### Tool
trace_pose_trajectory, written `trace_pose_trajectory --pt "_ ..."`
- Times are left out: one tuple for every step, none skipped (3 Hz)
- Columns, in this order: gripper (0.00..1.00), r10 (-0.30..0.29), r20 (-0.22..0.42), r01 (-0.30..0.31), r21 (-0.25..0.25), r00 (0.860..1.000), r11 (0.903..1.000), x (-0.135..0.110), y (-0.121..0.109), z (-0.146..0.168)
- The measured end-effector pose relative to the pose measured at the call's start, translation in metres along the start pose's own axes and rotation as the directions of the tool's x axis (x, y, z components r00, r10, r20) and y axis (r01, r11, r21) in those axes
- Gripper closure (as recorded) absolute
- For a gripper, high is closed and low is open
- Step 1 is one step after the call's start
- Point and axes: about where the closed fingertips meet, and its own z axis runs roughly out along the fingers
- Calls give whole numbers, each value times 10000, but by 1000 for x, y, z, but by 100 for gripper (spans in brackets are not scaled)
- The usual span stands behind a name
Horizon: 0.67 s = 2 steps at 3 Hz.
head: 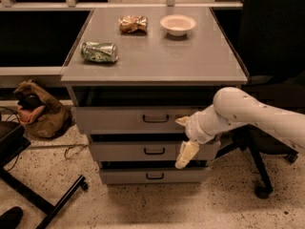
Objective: Close top drawer
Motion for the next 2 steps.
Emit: trace_pose_trajectory --pt "0 121 -199 -123 -116 9997 9999 12 -21 22" --pt "0 254 -244 -259 -189 9994 9995 18 -26 29"
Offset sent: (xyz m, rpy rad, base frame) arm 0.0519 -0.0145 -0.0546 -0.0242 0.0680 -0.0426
